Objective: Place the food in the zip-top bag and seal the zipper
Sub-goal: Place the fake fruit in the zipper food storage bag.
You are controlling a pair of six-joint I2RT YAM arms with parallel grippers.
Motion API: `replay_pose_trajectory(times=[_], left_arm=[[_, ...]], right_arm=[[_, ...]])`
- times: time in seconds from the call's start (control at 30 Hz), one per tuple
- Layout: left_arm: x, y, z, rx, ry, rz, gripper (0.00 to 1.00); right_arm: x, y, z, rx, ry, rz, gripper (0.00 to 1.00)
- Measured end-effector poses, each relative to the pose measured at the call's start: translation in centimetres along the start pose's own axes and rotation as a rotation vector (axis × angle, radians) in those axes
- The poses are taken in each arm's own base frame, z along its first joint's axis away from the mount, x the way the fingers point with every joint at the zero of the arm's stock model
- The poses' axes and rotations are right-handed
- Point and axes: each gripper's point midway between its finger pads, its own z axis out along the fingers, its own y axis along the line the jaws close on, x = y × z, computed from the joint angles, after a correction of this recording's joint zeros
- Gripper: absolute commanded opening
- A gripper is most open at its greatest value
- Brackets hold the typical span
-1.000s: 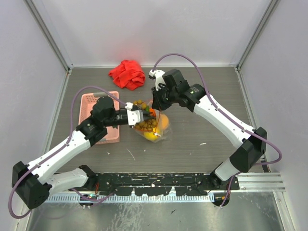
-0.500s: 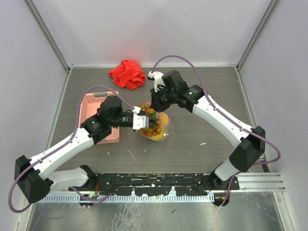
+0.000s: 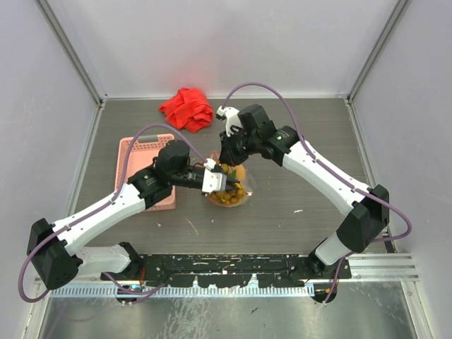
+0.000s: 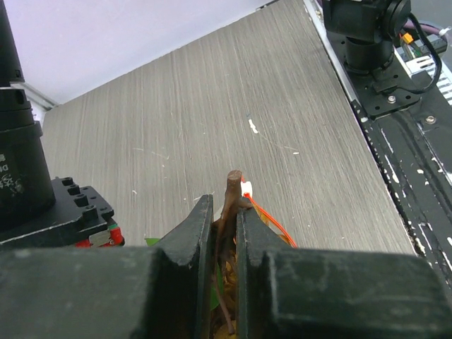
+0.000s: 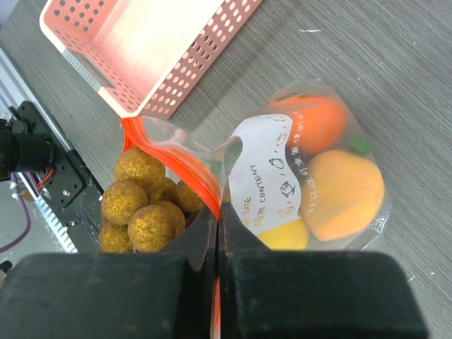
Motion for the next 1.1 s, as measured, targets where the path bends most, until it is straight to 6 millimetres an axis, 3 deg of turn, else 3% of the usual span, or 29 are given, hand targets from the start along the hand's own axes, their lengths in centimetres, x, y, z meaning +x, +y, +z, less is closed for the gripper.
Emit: replay_pose_trajectory(times=[0.13, 0.53, 0.83, 1.1], left_arm=[[0.5, 0.3, 0.0, -0.02, 0.02, -0.004, 0.0], [5.2, 1.5, -1.6, -0.111, 0.143, -0.06, 0.07], [6.4, 1.5, -1.5, -0.114, 0.182, -0.061, 0.53], [5.6, 1.9, -1.8, -0.152, 0.165, -0.099, 0.71]], right_arm=[[0.1, -0.2, -0.1, -0.002, -0.005, 0.005, 0.0], [0.2, -0.6, -1.1, -0.017, -0.028, 0.018, 0.0], [0.2, -0.4, -1.2, -0.036, -0.028, 0.022, 0.0], [0.0, -1.0, -1.4, -0.024, -0.034, 0.038, 0.0]])
